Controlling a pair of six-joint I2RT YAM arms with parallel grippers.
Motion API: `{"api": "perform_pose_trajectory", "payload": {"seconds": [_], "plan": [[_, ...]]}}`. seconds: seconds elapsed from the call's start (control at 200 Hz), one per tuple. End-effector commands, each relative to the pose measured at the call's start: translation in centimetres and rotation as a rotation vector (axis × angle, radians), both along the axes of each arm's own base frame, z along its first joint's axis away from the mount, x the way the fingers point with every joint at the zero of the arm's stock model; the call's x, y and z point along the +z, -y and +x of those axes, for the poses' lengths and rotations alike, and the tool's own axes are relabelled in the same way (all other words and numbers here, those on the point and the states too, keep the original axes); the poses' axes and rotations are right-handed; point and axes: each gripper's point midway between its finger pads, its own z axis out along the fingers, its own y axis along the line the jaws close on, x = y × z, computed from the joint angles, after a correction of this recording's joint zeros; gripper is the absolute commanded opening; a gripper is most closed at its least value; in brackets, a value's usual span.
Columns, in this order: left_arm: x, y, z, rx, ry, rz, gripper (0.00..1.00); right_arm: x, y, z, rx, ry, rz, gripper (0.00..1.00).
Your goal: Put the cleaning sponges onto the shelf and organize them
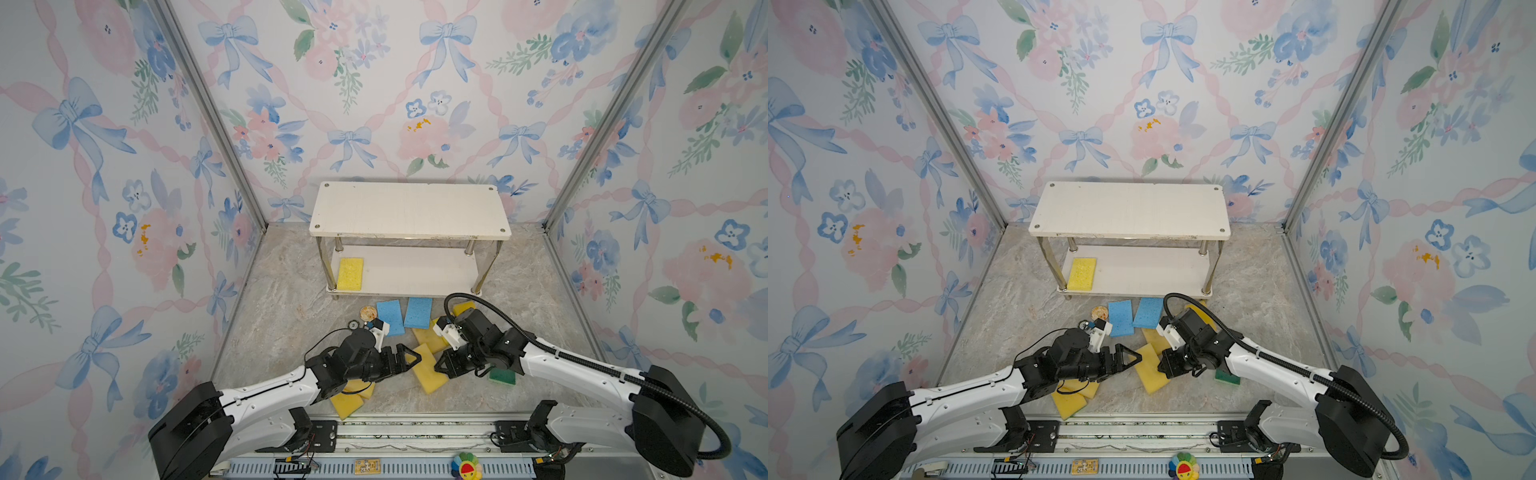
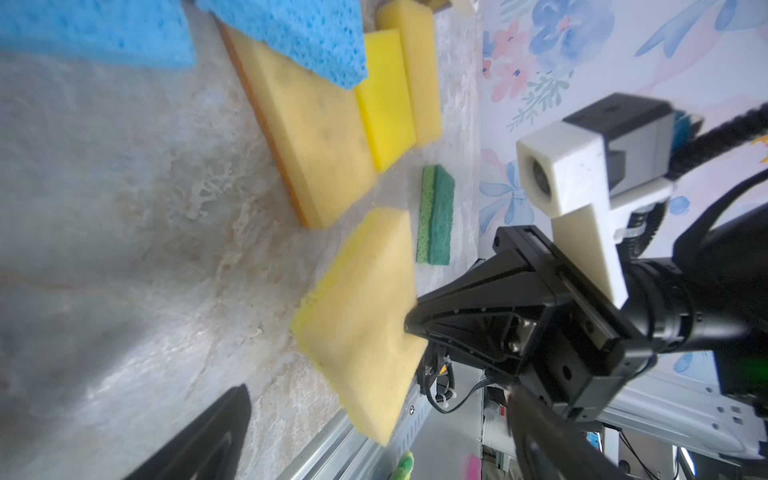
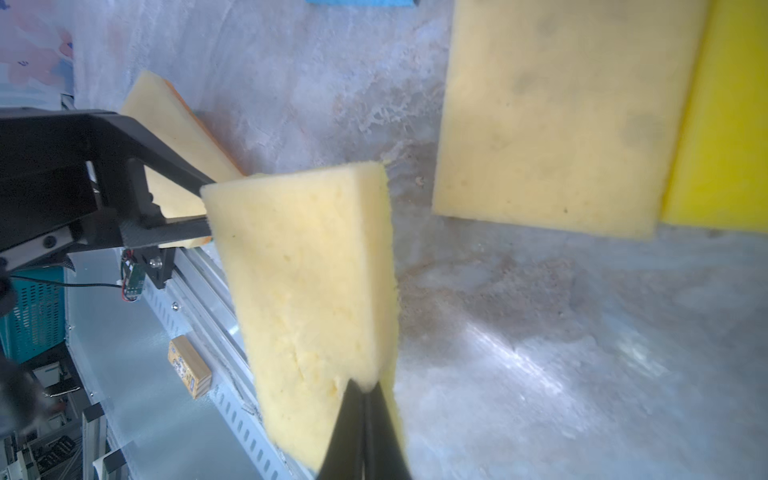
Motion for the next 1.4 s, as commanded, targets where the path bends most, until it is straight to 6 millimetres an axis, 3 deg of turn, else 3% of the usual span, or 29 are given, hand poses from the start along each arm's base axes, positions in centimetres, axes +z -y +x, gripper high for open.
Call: {"api": "perform_pose_trajectory", "payload": {"seconds": [0.0,0.125,0.215,0.35,0.465,0.595,0.765,0.895,0.965,1.04,1.14,1.2,1.395], "plan": [[3.7,-0.2,0.7,-0.028,0.092,-0.065,0.98,3.4,-0.3,0.4,-0.04,0.0,0.069,0.0],[8.7,-0.7,2.2,0.0,0.207,-0.157,0.98,6.9,-1.2,1.5,-0.09,-0.008,0.175,0.0],[10.9,-0.7,2.9,0.005,0.259,-0.207,0.98,9.3,-2.4,2.3,-0.096,-0.025,0.244,0.0],[12.3,-0.4,3.9,0.016,0.278,-0.263,0.96,11.7,-3.7,3.2,-0.069,-0.017,0.283,0.0],[12.4,-0.6,4.9,0.036,0.29,-0.242,0.88,12.9,-4.0,4.1,-0.066,-0.009,0.296,0.0],[13.3,-1.1,5.9,0.066,0.312,-0.252,0.67,12.7,-3.9,4.7,-0.078,-0.03,0.291,0.0],[12.4,-0.7,6.4,0.057,0.29,-0.241,0.43,12.5,-3.9,5.0,-0.082,-0.022,0.303,0.0],[11.5,-0.3,6.5,0.042,0.269,-0.228,0.14,12.9,-3.9,5.1,-0.099,-0.01,0.325,0.0],[11.5,-0.2,6.6,0.037,0.272,-0.226,0.05,12.8,-3.6,5.1,-0.111,-0.005,0.322,0.01],[11.5,-0.3,6.6,0.036,0.274,-0.225,0.03,12.7,-3.3,4.9,-0.119,-0.004,0.319,0.09],[11.6,-0.7,6.9,0.047,0.276,-0.227,0.03,12.3,-2.3,5.1,-0.17,-0.002,0.278,0.41],[11.7,-1.0,7.0,0.049,0.28,-0.23,0.02,12.1,-1.4,5.3,-0.22,-0.001,0.261,0.53],[12.0,-1.3,7.0,0.047,0.297,-0.225,0.03,12.3,-1.0,4.4,-0.283,-0.027,0.294,0.63]]}}
